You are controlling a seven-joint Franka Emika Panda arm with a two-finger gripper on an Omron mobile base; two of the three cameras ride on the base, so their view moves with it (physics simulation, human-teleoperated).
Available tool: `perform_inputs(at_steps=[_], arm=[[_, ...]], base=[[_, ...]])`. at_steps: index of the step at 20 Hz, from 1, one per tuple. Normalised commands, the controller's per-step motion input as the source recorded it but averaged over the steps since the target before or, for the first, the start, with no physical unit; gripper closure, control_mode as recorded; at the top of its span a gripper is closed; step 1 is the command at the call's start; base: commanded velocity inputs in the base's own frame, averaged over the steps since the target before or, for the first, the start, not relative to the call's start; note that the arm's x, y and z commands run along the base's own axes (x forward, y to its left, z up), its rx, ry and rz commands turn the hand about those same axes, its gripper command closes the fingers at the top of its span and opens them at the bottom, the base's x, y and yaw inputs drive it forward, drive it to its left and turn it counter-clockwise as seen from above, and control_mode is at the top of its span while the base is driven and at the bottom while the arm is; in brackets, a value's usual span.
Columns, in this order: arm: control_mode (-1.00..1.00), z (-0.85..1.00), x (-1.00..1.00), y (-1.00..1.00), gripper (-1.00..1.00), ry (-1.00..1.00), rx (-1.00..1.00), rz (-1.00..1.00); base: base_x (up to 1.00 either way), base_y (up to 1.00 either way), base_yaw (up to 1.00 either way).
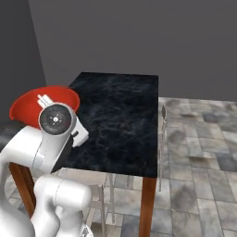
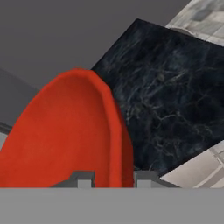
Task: Pick up the bowls from the cabinet and place each bowl in front of a stool on the dining counter.
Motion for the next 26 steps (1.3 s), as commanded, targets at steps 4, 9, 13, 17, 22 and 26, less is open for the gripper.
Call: perform_inputs(at_steps=[4, 9, 13, 17, 22, 26], arm=[[-1.00, -0.45, 0.14, -0.38, 1.00, 0.05, 0.00, 0.00], [-1.00, -0.30, 0.14, -0.33, 1.00, 0.09, 0.00, 0.00], [-1.00, -0.21, 0.24, -0.15, 1.00, 0.07, 0.00, 0.00], [-1.00, -0.29, 0.37, -0.01, 1.00, 0.00, 0.00, 0.00], [-1.00, -0.41, 0.36, 0.00, 1.00, 0.00, 0.00, 0.00], [-1.00, -0.48, 0.37, 0.00, 1.00, -0.01, 0.00, 0.00]], base=[[0.00, 0.00, 0.00], [0.00, 0.00, 0.00], [0.00, 0.00, 0.00], [0.00, 0.00, 0.00], [0.00, 0.00, 0.00], [0.00, 0.00, 0.00]])
